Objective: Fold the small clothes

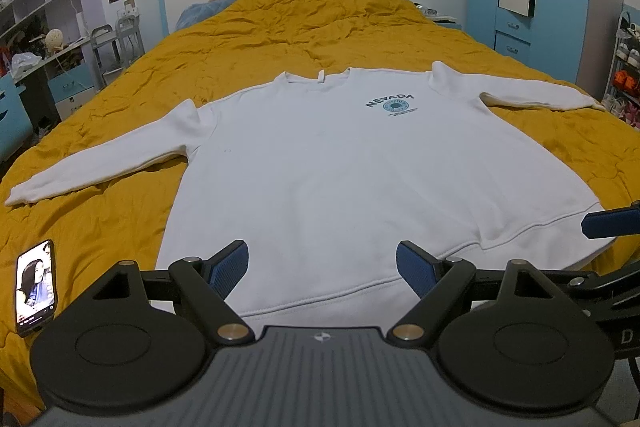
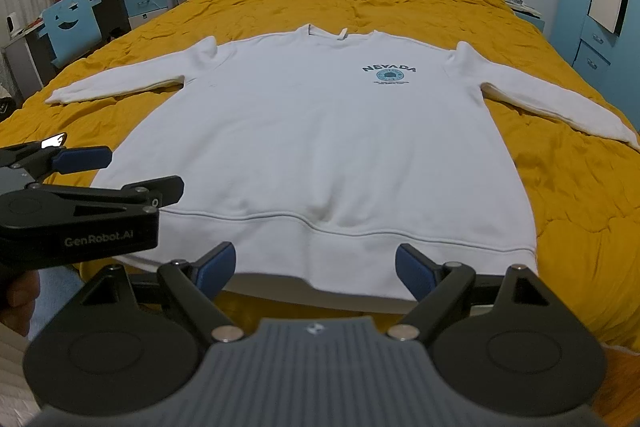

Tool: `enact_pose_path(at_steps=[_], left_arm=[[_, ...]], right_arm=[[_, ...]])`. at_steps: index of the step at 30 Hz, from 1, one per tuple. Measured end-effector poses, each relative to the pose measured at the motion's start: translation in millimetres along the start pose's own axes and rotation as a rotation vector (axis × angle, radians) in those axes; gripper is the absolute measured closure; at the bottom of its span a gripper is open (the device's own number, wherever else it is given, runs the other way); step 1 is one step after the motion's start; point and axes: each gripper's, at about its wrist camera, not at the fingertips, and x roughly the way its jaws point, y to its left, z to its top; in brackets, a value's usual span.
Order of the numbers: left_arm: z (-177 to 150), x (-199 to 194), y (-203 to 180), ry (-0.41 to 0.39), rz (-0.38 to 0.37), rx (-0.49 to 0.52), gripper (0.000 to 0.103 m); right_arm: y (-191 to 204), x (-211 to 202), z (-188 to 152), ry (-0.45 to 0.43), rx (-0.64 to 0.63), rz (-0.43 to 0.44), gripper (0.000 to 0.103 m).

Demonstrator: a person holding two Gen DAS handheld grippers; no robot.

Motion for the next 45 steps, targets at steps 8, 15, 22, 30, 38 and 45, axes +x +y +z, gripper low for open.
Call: enact_pose_path(at_steps=[8,15,22,30,38,45], left_arm=[[-1.1,2.5,1.1,0.006,0.004,-0.006,0.005],[-1.3,2.9,1.3,0.007,0.004,-0.006,0.005],[-1.9,1.7,1.5,0.008,0.004,-0.006,0.005],[-1.7,1.8,1.3,0.009,0.004,-0.006,0.005],[-6.5,1.3,2.4,0.017,0.003,-0.007,0.005],[-6.7,1.3,2.2,0.019,0.004,-0.007,0.005]], right_arm=[[0.4,0.5,-0.3,0.002,-0.002,0.005,0.020],[0.8,0.6,0.9,0.007,-0.004,0.011,0.020],[0.7,1.0,1.1,0.008,-0.003,0.012,0.020],[-0.1,1.8,1.7,0.014,-0.002,0.016,0.020],[-0.5,3.6,1.7,0.023,0.001,0.023,0.020],[-0.1,3.9,1.6,0.025,0.002,0.024,0.020]])
